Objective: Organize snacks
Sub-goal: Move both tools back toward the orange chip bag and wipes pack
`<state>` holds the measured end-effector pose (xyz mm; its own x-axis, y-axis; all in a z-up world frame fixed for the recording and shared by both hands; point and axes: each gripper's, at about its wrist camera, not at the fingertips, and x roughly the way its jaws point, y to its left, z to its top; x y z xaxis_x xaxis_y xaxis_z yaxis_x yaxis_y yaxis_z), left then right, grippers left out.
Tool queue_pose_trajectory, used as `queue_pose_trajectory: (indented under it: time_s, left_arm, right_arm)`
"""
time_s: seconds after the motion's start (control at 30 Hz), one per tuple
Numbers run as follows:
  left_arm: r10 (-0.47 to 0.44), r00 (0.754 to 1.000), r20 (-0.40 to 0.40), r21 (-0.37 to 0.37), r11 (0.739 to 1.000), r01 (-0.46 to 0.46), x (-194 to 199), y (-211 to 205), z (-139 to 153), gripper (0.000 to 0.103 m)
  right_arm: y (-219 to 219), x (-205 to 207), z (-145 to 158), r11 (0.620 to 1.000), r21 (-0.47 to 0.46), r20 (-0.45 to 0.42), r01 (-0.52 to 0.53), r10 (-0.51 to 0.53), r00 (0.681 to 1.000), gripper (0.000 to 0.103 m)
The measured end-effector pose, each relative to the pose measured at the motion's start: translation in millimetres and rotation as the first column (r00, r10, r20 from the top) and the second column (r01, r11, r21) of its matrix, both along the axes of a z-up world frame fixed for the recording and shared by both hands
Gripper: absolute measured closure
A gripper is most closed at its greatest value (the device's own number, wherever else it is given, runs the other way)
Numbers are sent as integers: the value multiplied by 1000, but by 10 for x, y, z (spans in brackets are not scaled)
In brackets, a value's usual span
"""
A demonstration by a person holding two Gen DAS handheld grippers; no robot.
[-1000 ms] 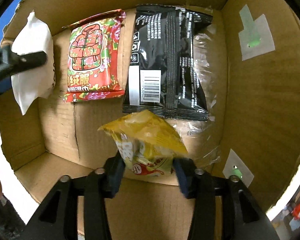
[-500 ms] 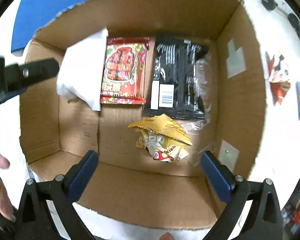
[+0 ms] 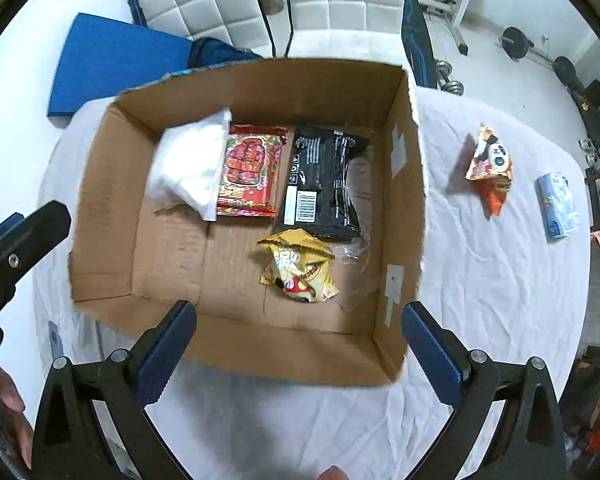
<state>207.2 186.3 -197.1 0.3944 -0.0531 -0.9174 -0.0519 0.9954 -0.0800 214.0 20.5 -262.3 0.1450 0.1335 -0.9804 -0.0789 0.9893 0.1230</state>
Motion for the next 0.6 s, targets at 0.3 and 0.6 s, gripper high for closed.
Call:
queue_pose_trajectory:
  time_s: [0.3,0.6]
  left_arm:
    - [18,997,77,37,999,-21,-390,18,384,0]
    - [49,997,66,33,998,-51,-597,-18,434,0]
  right_arm:
    - [-94,-376,489,999,35,84,-12,9,996,0]
    - [-211,-488,716,999,39,125,-29,24,992,0]
